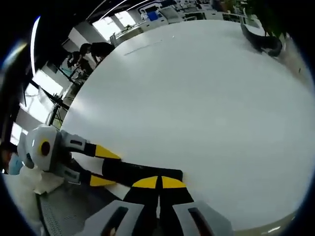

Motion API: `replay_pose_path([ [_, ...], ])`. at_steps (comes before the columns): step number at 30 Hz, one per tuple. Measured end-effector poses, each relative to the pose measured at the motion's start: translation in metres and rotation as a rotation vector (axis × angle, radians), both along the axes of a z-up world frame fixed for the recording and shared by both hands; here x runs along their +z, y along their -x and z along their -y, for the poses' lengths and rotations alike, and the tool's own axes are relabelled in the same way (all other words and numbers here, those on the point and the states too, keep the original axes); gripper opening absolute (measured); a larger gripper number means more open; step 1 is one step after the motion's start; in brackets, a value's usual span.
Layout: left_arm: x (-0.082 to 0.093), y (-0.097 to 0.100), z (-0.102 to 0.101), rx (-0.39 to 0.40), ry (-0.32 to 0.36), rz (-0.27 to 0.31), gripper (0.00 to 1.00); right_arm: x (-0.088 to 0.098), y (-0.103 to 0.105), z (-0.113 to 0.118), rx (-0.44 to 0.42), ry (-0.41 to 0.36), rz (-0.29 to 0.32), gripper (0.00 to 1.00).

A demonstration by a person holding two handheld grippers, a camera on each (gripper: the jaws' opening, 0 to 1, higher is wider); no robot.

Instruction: Press the specified remote control buttons in sequence, fully releasing each button before pressing the next.

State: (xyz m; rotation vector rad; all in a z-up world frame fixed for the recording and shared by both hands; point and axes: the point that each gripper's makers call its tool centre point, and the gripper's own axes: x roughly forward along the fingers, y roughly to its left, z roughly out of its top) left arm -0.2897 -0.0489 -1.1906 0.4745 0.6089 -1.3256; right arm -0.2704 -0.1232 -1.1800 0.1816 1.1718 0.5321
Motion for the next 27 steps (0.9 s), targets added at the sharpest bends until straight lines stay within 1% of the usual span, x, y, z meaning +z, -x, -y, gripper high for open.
replay_pose_path([
  [2, 0.0, 0.0, -0.001, 0.003, 0.014, -0.004, 0.25, 0.0, 0.0, 0.0, -0.001, -0.003, 0.002, 0.0],
  [4, 0.0, 0.0, 0.0, 0.002, 0.019, -0.007, 0.25, 0.001, 0.005, -0.003, 0.013, -0.017, -0.023, 0.0],
  [6, 0.0, 0.0, 0.0, 0.0, 0.019, -0.005, 0.25, 0.003, 0.004, -0.009, 0.029, -0.041, -0.006, 0.0],
  [7, 0.001, 0.001, 0.0, 0.0, 0.019, -0.007, 0.25, 0.002, 0.005, -0.011, 0.038, -0.04, -0.014, 0.0],
  [8, 0.001, 0.001, 0.0, -0.001, 0.018, -0.008, 0.25, 0.001, 0.007, -0.012, 0.047, -0.036, -0.023, 0.0],
  [9, 0.001, 0.001, 0.0, -0.002, 0.02, -0.007, 0.25, -0.002, 0.01, -0.012, 0.075, -0.016, -0.03, 0.0],
  [10, 0.001, 0.001, 0.0, -0.002, 0.02, -0.007, 0.25, -0.001, 0.008, -0.014, 0.075, -0.018, -0.014, 0.0],
  [13, 0.0, 0.002, 0.0, -0.004, 0.017, -0.008, 0.24, 0.0, 0.009, -0.013, 0.089, 0.005, -0.003, 0.0],
  [14, 0.0, 0.001, 0.0, -0.005, 0.016, -0.007, 0.24, -0.001, 0.008, -0.013, 0.105, 0.015, 0.003, 0.0],
  [17, 0.0, 0.001, 0.0, -0.004, 0.016, -0.008, 0.25, 0.0, 0.008, -0.012, 0.104, 0.019, 0.009, 0.0],
  [22, 0.0, 0.001, 0.0, -0.002, 0.016, -0.006, 0.25, -0.001, 0.008, -0.012, 0.128, 0.04, 0.023, 0.0],
  [25, 0.0, 0.0, 0.0, 0.002, 0.019, -0.006, 0.25, -0.001, 0.008, -0.011, 0.104, 0.012, 0.006, 0.0],
  [27, 0.0, 0.001, 0.0, 0.001, 0.016, -0.004, 0.25, -0.001, 0.008, -0.011, 0.104, 0.005, 0.002, 0.0],
])
